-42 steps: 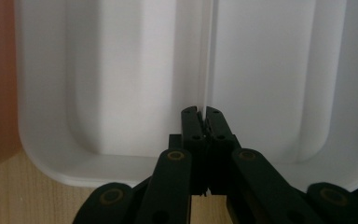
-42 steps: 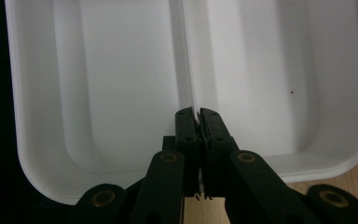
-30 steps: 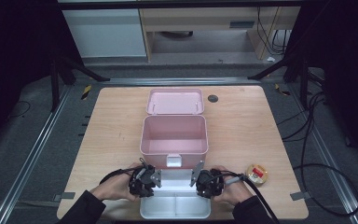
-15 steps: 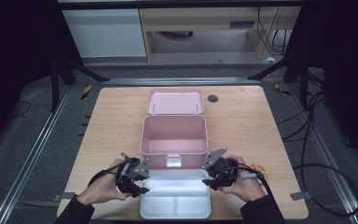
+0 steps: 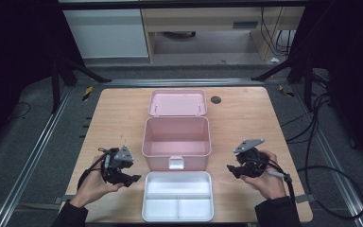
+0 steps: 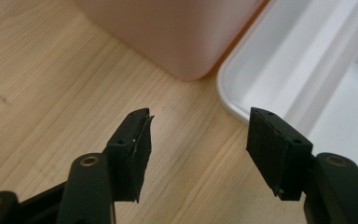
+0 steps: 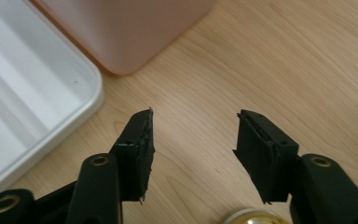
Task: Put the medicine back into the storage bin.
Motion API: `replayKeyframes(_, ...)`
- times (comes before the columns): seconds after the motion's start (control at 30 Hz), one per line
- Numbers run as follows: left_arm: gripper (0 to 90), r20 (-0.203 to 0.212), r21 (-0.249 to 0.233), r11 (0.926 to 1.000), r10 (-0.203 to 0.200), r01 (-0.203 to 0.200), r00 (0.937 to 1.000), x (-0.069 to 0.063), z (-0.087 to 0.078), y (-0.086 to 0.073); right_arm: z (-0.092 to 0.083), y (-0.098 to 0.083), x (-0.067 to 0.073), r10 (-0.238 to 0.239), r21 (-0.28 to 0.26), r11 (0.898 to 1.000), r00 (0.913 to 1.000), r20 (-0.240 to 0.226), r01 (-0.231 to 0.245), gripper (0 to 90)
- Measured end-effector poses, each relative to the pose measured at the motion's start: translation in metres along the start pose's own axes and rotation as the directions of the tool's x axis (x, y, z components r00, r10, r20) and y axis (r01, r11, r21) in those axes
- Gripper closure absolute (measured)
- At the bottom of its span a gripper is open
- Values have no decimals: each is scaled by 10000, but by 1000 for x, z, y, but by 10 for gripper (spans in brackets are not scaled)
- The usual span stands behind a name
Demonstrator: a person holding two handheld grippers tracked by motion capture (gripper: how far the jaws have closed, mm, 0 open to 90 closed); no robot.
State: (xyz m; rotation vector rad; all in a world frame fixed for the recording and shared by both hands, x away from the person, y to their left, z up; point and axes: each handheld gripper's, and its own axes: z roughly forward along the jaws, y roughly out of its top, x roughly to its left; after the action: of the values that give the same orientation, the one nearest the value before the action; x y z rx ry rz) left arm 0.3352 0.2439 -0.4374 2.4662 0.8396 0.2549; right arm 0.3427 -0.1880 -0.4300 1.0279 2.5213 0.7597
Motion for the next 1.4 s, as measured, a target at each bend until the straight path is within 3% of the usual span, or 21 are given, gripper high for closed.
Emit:
replayKeyframes(0.13, 360, -262, -261, 9985, -493, 486, 9984, 10, 0, -6, -5, -8, -9, 513, -14, 9987, 9981, 329, -512, 419)
replayKeyframes(0.3, 347, -636, -556, 9922, -1149, 1115, 9913, 21, 2, -11, -7, -19, -16, 912, 211, 9955, 9945, 512, -924, 368)
replayKeyframes(0.43, 332, -647, -690, 9858, -1574, 1529, 9854, 27, 6, -15, -9, -30, -23, 1321, 309, 9904, 9884, 752, -1347, 338)
replayKeyframes(0.63, 325, -739, -799, 9825, -1740, 1681, 9820, 30, 6, -17, -10, -38, -28, 1757, 495, 9821, 9789, 1039, -1815, 269)
replayKeyframes(0.8, 325, -729, -818, 9814, -1796, 1736, 9810, 31, 7, -19, -11, -48, -32, 1850, 745, 9779, 9743, 1289, -1955, 232)
replayKeyframes(1.4, 322, -699, -516, 9845, -1713, 1679, 9827, 31, 14, -20, 12, -72, -41, 2213, 1845, 9526, 9671, 1259, -2420, 162)
